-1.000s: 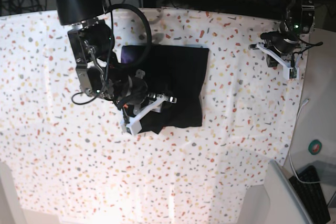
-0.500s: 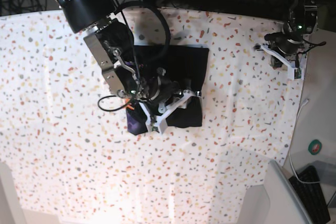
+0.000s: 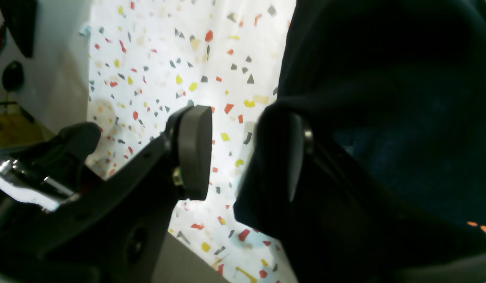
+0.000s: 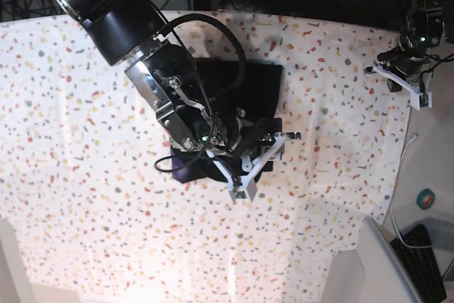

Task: Layout the t-shirt on the table in an organized manner, then fold the t-shirt properly
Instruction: 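Press and smooth the folded shirt with the right gripper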

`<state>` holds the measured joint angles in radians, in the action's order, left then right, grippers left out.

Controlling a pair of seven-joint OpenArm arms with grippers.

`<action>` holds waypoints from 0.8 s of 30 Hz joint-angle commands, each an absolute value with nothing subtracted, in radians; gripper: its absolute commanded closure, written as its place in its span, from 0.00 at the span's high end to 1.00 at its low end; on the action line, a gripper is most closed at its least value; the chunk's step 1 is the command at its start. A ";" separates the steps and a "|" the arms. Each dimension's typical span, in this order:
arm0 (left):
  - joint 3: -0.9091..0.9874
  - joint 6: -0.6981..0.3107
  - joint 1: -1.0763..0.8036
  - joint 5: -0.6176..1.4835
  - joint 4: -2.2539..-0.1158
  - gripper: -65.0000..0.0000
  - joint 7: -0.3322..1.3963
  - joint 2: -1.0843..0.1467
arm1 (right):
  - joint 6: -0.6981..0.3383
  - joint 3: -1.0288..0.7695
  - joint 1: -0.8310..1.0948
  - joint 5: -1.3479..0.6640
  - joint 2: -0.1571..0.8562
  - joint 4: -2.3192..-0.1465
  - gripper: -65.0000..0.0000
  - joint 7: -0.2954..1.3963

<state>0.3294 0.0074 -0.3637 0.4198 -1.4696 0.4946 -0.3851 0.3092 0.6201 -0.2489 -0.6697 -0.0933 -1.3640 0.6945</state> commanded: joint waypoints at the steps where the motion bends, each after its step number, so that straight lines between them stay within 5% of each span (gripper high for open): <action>1: 0.351 0.012 -0.361 0.418 -1.483 0.00 0.479 -0.401 | 0.308 0.634 -0.272 -0.676 -0.104 -1.411 0.39 0.677; 7: 0.435 0.010 -0.363 0.418 -1.481 0.00 0.479 -0.401 | 0.321 0.644 -0.271 -0.674 -0.027 -1.586 0.35 0.723; 11: 0.526 -0.068 -0.363 0.418 -1.432 0.00 0.479 -0.401 | 0.415 0.648 -0.259 -0.680 0.056 -1.636 0.01 0.734; 15: 0.622 -0.188 -0.363 0.418 -1.377 0.00 0.479 -0.394 | 0.415 0.647 -0.196 -0.676 0.067 -1.589 0.00 0.727; 24: 0.618 -0.200 -0.377 0.423 -1.397 0.00 0.481 -0.387 | 0.415 0.645 -0.232 -0.674 0.076 -1.466 0.00 0.621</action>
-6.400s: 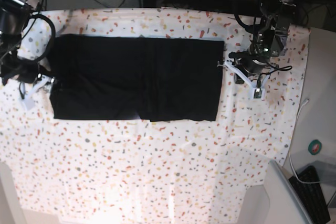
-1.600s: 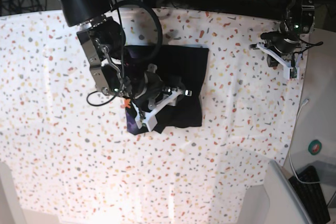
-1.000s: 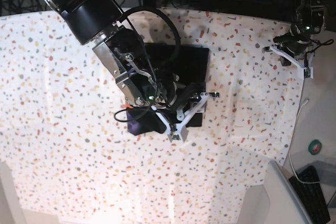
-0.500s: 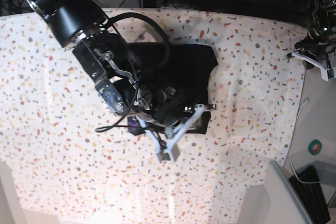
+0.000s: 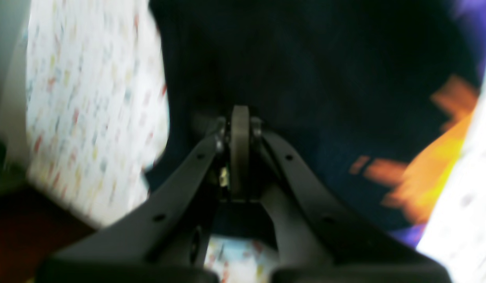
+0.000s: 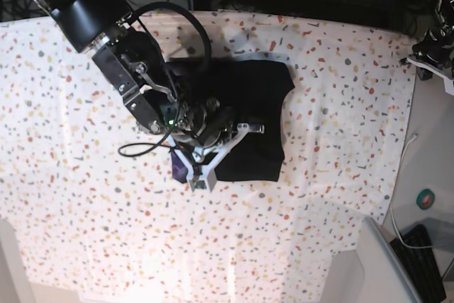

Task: Layout the t-shirt on the table in an organized manner, then fold the t-shirt properly
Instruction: 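Press and smooth the folded shirt with the right gripper, then grasp the folded shirt's edges with both grippers and flip it over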

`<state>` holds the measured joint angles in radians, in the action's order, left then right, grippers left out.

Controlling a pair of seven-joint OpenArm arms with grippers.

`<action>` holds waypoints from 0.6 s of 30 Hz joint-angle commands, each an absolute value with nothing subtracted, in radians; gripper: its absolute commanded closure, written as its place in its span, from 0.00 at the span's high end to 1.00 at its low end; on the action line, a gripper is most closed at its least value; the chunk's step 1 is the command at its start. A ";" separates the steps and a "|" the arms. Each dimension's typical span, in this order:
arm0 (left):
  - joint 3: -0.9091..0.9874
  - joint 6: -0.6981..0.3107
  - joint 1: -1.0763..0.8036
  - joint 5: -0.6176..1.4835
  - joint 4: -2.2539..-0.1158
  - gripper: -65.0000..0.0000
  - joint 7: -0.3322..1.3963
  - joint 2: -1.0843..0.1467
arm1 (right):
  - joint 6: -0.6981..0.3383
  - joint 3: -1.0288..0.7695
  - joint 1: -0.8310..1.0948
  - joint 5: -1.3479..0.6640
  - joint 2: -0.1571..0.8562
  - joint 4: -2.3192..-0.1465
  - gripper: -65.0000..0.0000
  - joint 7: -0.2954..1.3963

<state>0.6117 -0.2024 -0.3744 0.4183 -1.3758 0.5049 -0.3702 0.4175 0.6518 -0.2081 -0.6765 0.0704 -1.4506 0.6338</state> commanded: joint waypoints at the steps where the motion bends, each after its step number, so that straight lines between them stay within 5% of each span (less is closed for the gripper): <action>1: 0.595 -0.200 -0.378 0.423 -1.428 0.00 0.481 -0.374 | 0.415 0.645 -0.251 -0.676 0.097 -1.443 0.00 0.599; 12: 0.185 -0.194 -0.375 0.418 -1.770 0.00 0.481 -0.191 | 0.403 0.644 -0.282 -0.677 0.131 -1.425 0.00 0.595; 18: 0.028 -0.139 -0.248 0.417 -1.659 0.00 0.481 -0.168 | 0.401 0.616 -0.282 -0.676 0.180 -1.434 0.00 0.591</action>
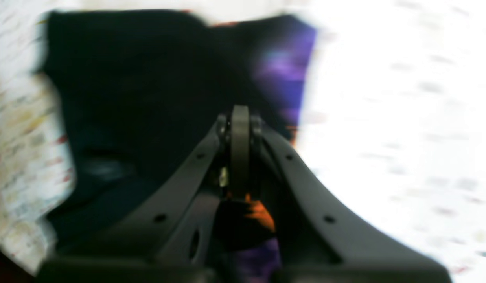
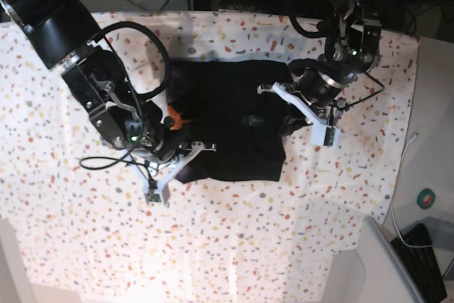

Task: Layout the t-shirt on the table in an organized manner, then fold the t-shirt properly
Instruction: 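Grasp the folded shirt's edges with both grippers and flip it over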

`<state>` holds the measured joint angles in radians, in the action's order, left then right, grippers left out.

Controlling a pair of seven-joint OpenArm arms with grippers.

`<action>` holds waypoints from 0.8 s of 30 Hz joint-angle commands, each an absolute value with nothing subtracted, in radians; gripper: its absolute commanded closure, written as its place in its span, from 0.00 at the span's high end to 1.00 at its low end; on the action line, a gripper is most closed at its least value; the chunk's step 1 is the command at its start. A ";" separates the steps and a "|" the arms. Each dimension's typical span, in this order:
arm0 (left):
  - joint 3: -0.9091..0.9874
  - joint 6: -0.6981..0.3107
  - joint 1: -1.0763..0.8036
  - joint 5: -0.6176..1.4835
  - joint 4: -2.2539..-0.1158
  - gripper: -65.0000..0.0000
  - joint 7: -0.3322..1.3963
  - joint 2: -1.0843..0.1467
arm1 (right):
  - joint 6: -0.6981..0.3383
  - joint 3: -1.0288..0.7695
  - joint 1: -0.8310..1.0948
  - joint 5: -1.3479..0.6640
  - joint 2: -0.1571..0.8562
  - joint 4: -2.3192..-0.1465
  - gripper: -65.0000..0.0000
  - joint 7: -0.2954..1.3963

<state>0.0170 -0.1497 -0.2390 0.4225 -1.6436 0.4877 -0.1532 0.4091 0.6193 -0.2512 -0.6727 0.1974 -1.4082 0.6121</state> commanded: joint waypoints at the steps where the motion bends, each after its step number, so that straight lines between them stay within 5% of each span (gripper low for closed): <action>1: 0.007 -0.116 -0.232 0.417 -1.610 0.00 0.481 -0.170 | 0.401 0.608 -0.285 -0.674 0.180 -1.431 0.00 0.591; 7: -0.051 -0.073 -0.209 0.417 -1.458 0.00 0.475 -0.182 | 0.397 0.588 -0.372 -0.676 0.180 -1.333 0.00 0.587; 24: -0.047 -0.073 -0.220 0.417 -1.448 0.00 0.479 -0.186 | 0.323 0.595 -0.427 -0.674 0.137 -1.104 0.00 0.473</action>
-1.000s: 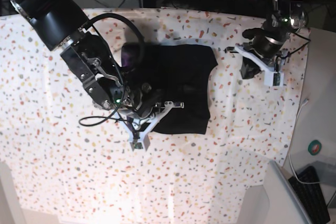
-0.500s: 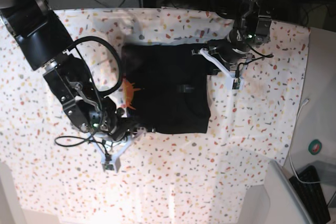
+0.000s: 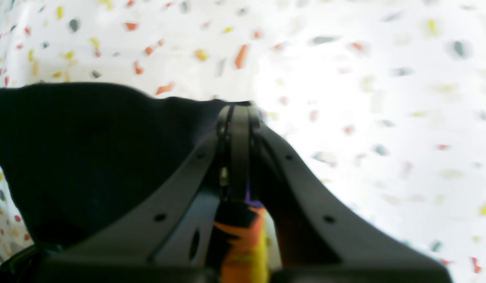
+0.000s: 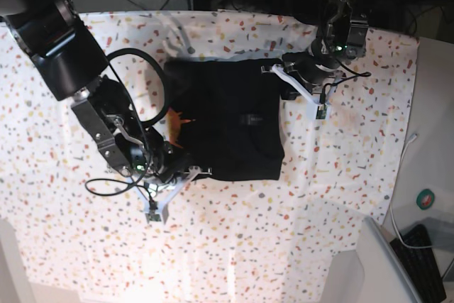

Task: Layout the t-shirt on the table in an organized manner, then fold the t-shirt properly
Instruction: 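Grasp the folded shirt's edges with both grippers and flip it over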

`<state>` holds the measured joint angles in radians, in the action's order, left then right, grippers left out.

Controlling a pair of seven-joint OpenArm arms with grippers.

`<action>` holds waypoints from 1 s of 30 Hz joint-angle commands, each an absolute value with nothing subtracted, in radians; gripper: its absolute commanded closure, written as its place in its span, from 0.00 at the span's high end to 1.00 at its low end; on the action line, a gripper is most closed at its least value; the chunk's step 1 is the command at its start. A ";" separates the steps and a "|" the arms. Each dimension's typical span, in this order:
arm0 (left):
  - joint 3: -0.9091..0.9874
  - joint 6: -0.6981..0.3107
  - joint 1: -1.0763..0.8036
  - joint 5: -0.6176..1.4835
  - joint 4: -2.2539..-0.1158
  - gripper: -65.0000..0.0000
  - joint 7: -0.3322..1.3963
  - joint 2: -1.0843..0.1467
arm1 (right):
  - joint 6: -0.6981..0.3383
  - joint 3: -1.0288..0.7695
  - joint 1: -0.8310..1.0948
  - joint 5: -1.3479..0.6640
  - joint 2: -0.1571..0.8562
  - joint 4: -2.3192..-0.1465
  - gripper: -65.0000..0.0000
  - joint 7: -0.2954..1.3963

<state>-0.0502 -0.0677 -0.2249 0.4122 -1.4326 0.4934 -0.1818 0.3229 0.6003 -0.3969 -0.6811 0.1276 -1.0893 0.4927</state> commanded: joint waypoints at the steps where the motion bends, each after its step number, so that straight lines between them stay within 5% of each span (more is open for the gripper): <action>1: -0.045 -0.073 -0.220 0.417 -1.448 0.00 0.479 -0.186 | 0.323 0.595 -0.429 -0.674 0.136 -1.092 0.00 0.473; 9: -0.048 -0.073 -0.222 0.417 -1.446 0.00 0.481 -0.186 | 0.323 0.596 -0.390 -0.674 0.125 -1.248 0.00 0.478; 20: -0.044 -0.073 -0.222 0.417 -1.446 0.00 0.481 -0.186 | 0.242 0.596 -0.429 -0.674 0.099 -0.935 0.00 0.352; 30: 0.022 -0.073 -0.265 0.427 -1.633 0.00 0.538 -0.182 | 0.246 0.588 -0.366 -0.674 0.107 -1.250 0.00 0.456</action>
<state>0.0189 -0.0750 -0.2737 0.4229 -1.6176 0.5674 -0.1757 0.2478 0.5972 -0.3401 -0.6735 0.1013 -1.2362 0.4751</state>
